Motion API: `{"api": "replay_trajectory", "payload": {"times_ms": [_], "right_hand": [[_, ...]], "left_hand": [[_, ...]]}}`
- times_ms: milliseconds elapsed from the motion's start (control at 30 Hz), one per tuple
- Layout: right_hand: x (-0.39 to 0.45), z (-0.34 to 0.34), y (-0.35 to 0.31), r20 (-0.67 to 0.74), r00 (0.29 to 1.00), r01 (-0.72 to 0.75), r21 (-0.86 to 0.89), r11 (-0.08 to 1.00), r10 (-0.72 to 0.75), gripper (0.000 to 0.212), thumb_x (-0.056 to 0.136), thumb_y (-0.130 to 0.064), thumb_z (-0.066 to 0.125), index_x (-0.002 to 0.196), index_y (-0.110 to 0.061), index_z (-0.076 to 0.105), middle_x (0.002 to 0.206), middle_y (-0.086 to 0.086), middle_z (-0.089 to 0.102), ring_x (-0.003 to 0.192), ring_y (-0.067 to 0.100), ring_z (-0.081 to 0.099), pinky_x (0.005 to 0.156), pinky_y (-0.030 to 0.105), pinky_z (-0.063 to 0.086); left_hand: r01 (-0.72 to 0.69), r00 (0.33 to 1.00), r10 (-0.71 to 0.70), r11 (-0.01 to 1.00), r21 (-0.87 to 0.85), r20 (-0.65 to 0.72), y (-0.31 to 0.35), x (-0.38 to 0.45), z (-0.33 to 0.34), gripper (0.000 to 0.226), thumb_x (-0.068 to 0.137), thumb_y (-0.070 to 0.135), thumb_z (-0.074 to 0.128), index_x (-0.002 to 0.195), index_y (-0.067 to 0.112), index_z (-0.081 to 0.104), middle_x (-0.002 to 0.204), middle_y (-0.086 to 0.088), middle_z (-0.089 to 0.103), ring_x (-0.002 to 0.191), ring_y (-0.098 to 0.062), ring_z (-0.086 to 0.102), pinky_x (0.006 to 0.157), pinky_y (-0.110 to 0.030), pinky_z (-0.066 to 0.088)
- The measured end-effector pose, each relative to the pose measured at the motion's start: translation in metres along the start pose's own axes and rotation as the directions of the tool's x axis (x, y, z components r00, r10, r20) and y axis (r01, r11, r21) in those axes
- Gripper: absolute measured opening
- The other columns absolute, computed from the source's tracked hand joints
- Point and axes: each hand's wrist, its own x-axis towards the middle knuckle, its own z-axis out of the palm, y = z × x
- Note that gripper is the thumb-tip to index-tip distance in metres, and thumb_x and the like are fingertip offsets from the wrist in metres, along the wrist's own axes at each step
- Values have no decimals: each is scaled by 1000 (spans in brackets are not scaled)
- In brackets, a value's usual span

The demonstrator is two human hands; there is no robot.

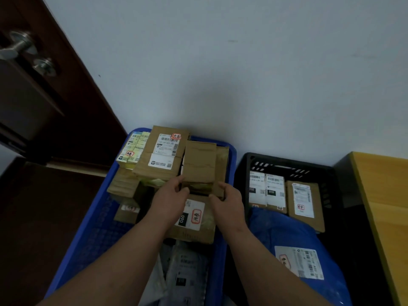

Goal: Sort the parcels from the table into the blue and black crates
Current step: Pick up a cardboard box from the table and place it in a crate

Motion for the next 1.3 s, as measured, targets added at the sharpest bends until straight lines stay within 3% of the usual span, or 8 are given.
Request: {"api": "replay_trajectory", "payload": {"times_ms": [133, 233, 500, 667, 867, 1033, 1200, 1300], "right_hand": [[-28, -27, 11, -23, 996, -80, 45, 996, 81, 23, 90, -14, 63, 97, -36, 64, 101, -19, 60, 94, -1, 56, 73, 6, 45], [-55, -55, 20, -63, 986, -155, -21, 988, 154, 42, 93, -20, 60, 134, -18, 52, 133, 0, 51, 117, 10, 49, 97, 23, 43], [-146, -141, 52, -283, 940, -208, -32, 978, 191, 25, 94, -19, 57, 118, -24, 55, 127, -2, 55, 99, 8, 50, 83, 19, 38], [-183, -181, 63, -325, 922, -213, 23, 977, 209, 40, 93, -18, 57, 133, -19, 52, 131, -3, 51, 103, 8, 50, 81, 19, 39], [-197, -261, 73, -329, 927, -187, 6, 982, 178, 15, 92, -17, 57, 103, -27, 55, 104, -7, 59, 80, -5, 53, 55, 8, 39], [-212, -368, 101, -389, 904, -222, -69, 973, 178, 42, 91, -21, 60, 132, -15, 53, 132, 1, 53, 108, 13, 54, 82, 19, 39], [-226, -466, 139, -405, 873, -320, -55, 946, 272, 42, 94, -25, 57, 134, -16, 51, 139, 4, 48, 94, 14, 52, 82, 31, 44], [-221, -498, 153, -422, 860, -337, -45, 941, 288, 43, 93, -25, 57, 135, -17, 50, 141, 4, 46, 111, 18, 52, 88, 32, 44]], "left_hand": [[-42, 999, 42, 999, -7, 4, 7, -27, 14, 38, 98, 21, 51, 135, 26, 51, 110, 0, 64, 88, -18, 67, 76, -38, 58], [-119, 992, 117, 992, 39, 41, 12, -51, 31, 39, 98, 23, 52, 137, 24, 51, 121, -3, 61, 102, -19, 61, 89, -39, 52], [-323, 919, 277, 937, 133, 281, 13, -135, 92, 43, 99, 26, 51, 141, 24, 47, 139, -4, 52, 120, -18, 50, 93, -27, 39], [-358, 893, 293, 922, 146, 342, 18, -177, 118, 44, 99, 25, 51, 142, 18, 45, 140, -5, 51, 115, -15, 50, 92, -26, 39], [-370, 889, 307, 919, 139, 340, 46, -208, 182, 44, 100, 29, 49, 142, 19, 44, 143, -6, 48, 122, -19, 49, 96, -29, 40], [-325, 863, 263, 942, 77, 430, 59, -248, 280, 43, 101, 28, 47, 143, 16, 44, 147, -4, 44, 130, -20, 43, 97, -28, 36], [-221, 839, 165, 974, 48, 518, 67, -286, 374, 45, 100, 32, 50, 143, 20, 44, 145, -2, 45, 129, -20, 45, 104, -36, 40], [-169, 845, 124, 985, 40, 520, 73, -294, 407, 46, 100, 32, 50, 144, 20, 42, 146, -4, 44, 128, -22, 45, 96, -33, 40]]}}
